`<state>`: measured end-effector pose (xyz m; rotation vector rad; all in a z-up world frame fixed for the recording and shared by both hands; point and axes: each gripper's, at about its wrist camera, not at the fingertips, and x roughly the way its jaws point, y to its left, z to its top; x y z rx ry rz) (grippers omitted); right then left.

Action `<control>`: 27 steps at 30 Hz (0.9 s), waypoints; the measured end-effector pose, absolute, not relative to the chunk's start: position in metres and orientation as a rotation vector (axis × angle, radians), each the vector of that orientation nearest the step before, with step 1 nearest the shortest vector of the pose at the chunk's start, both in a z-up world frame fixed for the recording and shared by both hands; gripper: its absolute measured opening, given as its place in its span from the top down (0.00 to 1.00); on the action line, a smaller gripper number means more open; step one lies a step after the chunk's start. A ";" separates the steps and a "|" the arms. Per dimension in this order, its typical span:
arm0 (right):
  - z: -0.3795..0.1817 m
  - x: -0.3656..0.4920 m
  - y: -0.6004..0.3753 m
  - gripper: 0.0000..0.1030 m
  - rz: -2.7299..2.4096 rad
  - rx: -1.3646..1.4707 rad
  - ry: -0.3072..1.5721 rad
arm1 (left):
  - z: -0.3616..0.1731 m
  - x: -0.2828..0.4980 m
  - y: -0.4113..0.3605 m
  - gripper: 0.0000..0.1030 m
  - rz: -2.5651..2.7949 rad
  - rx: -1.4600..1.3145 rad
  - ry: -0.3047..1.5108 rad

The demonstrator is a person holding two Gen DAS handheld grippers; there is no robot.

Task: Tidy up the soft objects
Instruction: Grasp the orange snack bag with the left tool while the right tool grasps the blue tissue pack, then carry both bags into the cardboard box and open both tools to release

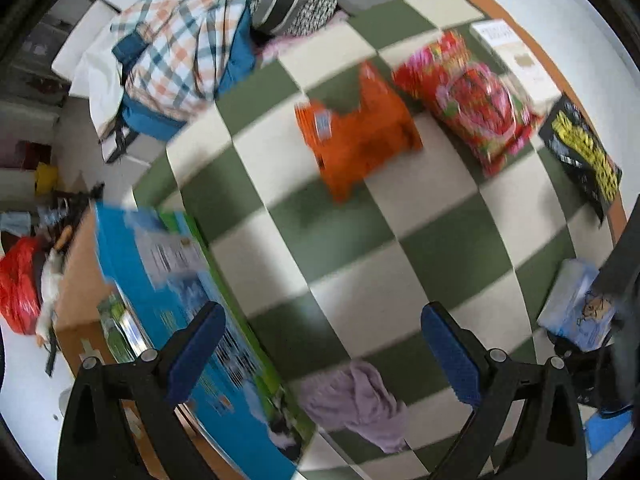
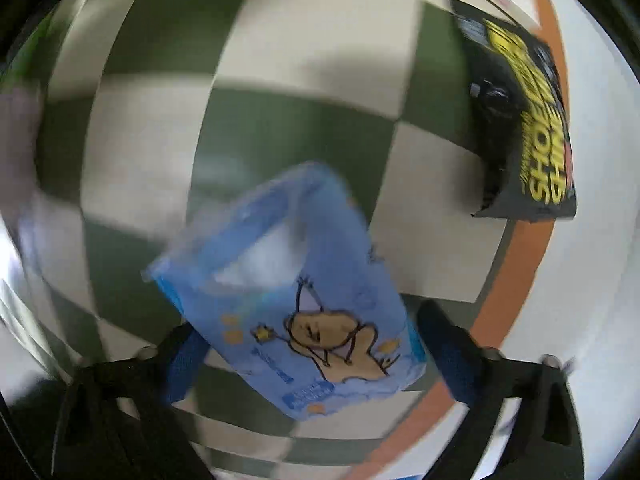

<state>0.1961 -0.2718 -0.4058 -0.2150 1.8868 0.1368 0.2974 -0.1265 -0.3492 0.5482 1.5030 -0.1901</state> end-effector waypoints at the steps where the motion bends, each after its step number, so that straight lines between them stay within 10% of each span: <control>1: -0.404 0.204 -0.283 0.17 0.086 -0.101 1.894 | -0.348 0.304 -0.127 0.03 -0.194 0.552 1.493; 15: -0.387 0.265 -0.338 0.26 -0.066 0.291 1.826 | -0.409 0.370 -0.184 0.03 -0.429 0.887 1.535; 21: -0.383 0.257 -0.345 0.23 -0.038 0.303 1.866 | -0.421 0.374 -0.182 0.53 -0.438 0.782 1.601; 27: -0.393 0.235 -0.341 0.23 -0.064 0.297 1.912 | -0.417 0.373 -0.173 0.62 -0.439 0.663 1.614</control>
